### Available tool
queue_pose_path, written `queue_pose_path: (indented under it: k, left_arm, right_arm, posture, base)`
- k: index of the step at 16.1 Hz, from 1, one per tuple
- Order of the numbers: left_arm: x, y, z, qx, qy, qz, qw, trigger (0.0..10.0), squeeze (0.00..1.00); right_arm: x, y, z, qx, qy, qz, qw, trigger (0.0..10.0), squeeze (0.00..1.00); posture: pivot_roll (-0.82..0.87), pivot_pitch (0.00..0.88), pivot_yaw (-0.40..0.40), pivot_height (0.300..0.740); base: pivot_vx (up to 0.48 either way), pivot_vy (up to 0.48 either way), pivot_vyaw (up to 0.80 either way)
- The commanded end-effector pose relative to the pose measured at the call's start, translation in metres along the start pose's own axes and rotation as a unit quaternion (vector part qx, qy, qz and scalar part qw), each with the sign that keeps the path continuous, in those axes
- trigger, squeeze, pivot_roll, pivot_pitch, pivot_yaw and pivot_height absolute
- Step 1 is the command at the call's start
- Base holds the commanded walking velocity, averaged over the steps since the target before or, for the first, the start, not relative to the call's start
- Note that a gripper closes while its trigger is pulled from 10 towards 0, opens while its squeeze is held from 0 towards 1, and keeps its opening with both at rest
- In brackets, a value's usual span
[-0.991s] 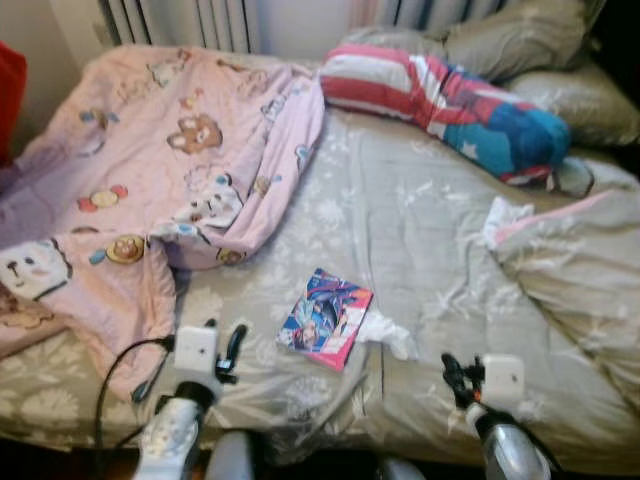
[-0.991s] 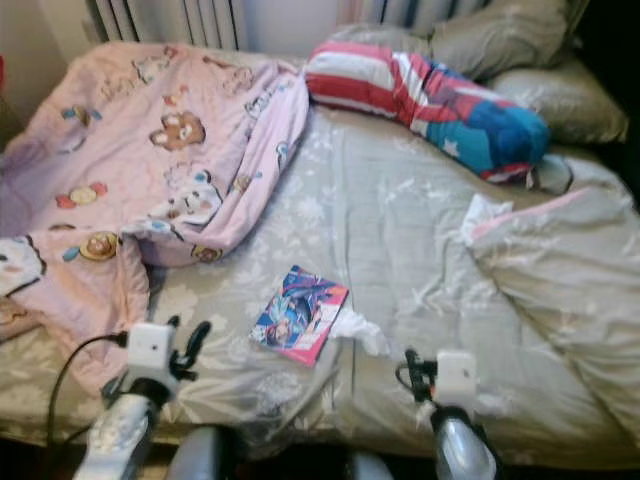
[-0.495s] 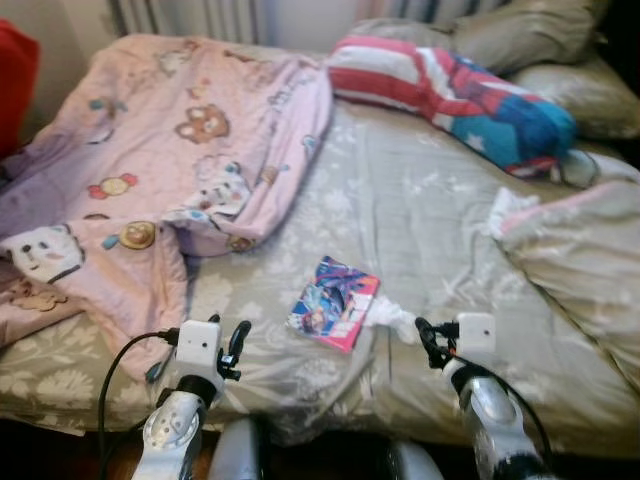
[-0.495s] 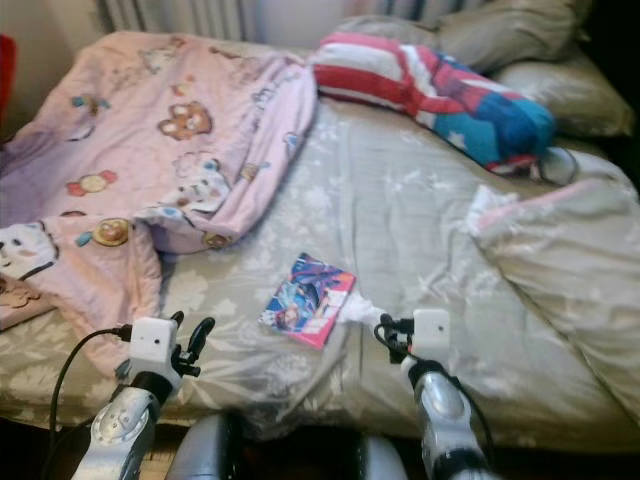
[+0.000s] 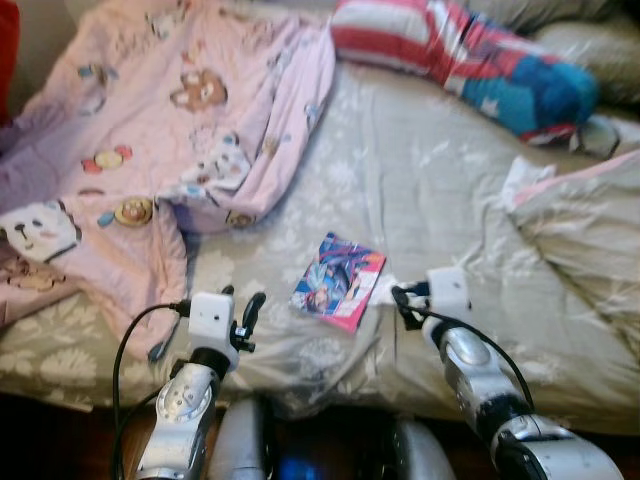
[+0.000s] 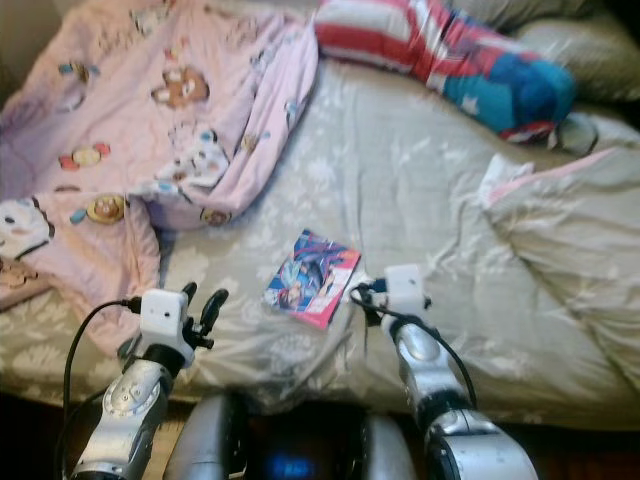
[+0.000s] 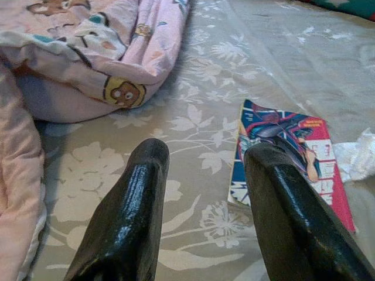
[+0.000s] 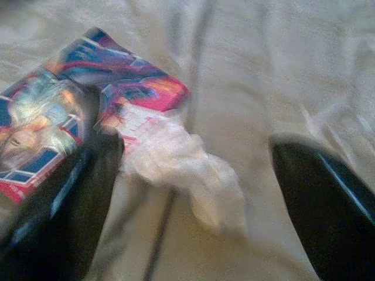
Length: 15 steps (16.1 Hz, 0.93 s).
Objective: Clean up the room
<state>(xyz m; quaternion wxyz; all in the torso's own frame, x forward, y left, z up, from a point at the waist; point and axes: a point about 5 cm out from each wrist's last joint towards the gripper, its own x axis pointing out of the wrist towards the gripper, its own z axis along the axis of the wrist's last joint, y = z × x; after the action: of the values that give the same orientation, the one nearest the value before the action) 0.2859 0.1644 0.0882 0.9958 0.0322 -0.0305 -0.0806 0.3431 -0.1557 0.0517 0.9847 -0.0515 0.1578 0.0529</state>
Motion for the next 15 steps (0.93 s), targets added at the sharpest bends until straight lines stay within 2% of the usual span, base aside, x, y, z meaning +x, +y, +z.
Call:
queue_pose_path:
  k: [1,4,5,6,11,13,15]
  left_arm:
    - [0.002,0.000,0.008,-0.016,-0.010,0.009,1.000,10.0,0.00]
    - [-0.001,0.004,0.030,-0.037,-0.038,0.030,0.998,10.0,0.00]
    - [-0.004,0.004,0.038,-0.037,-0.044,0.029,0.998,10.0,0.00]
    - [-0.005,0.003,0.040,-0.037,-0.045,0.028,0.998,10.0,0.00]
    - [-0.013,0.002,0.069,-0.048,-0.062,0.032,0.996,10.0,0.00]
    - [-0.019,0.005,0.073,-0.045,-0.057,0.036,0.997,10.0,0.00]
    - [-0.024,0.007,0.074,-0.042,-0.049,0.039,0.997,10.0,0.00]
  right_arm:
    - [-0.001,-0.006,-0.006,-0.002,0.024,-0.013,1.000,10.0,1.00]
    - [0.002,-0.012,0.004,-0.002,0.015,-0.030,0.999,10.0,1.00]
    - [0.004,-0.014,0.009,-0.016,0.015,-0.037,0.999,10.0,0.76]
    - [0.004,-0.014,0.010,-0.032,0.017,-0.040,0.999,10.0,0.00]
    - [0.006,-0.019,0.014,-0.025,0.022,-0.050,0.998,10.0,0.00]
    - [0.007,-0.025,0.022,-0.012,0.013,-0.071,0.997,10.0,0.00]
    - [0.008,-0.033,0.028,0.020,0.006,-0.093,0.995,10.0,0.00]
  posture:
    - [0.20,0.344,-0.056,0.633]
    - [0.23,0.409,-0.046,0.633]
    - [0.23,0.428,-0.042,0.633]
    - [0.24,0.445,-0.039,0.633]
    - [0.28,0.538,-0.019,0.633]
    - [0.30,0.556,-0.009,0.633]
    - [0.31,0.562,-0.001,0.633]
  base:
    - [0.000,0.000,0.00]
    - [0.000,0.000,0.00]
    - [0.000,0.000,0.00]
    - [0.000,0.000,0.00]
    - [0.000,0.000,0.00]
    - [0.000,0.000,0.00]
    - [0.000,0.000,0.00]
